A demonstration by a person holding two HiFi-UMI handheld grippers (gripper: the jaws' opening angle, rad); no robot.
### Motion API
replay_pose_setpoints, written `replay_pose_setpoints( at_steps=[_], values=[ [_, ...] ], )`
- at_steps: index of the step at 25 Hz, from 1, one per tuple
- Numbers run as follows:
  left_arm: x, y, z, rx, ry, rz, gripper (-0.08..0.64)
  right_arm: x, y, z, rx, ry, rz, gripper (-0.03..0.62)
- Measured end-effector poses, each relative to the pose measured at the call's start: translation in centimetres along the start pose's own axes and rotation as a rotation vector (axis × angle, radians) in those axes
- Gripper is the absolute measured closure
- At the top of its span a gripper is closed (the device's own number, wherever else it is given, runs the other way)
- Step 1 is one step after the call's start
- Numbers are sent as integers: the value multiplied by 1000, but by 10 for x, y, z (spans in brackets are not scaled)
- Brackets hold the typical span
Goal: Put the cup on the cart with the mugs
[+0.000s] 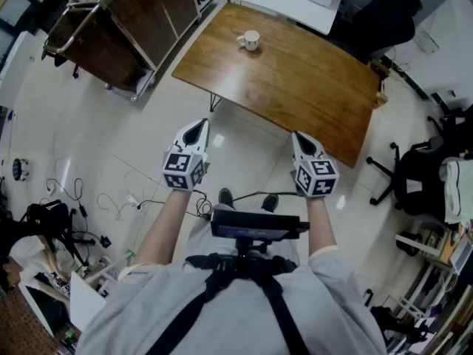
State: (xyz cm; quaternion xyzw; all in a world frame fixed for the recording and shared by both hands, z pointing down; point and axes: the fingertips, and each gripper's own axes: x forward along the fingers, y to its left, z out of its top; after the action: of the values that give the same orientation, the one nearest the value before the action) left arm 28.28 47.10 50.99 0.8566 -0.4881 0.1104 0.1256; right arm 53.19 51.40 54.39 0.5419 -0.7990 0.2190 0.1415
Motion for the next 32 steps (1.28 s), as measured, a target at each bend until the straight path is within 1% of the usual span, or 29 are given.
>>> replay_pose_setpoints(
  at_steps=[5,10,12,17,19,23,27,32],
  values=[
    [1,26,17,25,-10,-30,557,21,24,22,-9,-29,-15,588],
    [34,22,27,53,-2,-70,557,40,9,32,9,-55,-17,588],
    [43,26,33,61,-2,-86,557,51,9,38,10,-62,-19,588],
    [24,56,38,70,-11,-121,557,66,55,39,11,-61,-29,588],
    [24,63,39,71,-13,-125,557,72,62,39,7,-60,-31,588],
    [49,76,48,63,-9,-117,557,100,51,51,5,-51,-20,588],
    [86,88,59,50,-7,-105,557,137,28,66,5,-37,-7,588],
    [135,106,70,53,5,-80,557,188,-2,86,10,-24,19,588]
  ],
)
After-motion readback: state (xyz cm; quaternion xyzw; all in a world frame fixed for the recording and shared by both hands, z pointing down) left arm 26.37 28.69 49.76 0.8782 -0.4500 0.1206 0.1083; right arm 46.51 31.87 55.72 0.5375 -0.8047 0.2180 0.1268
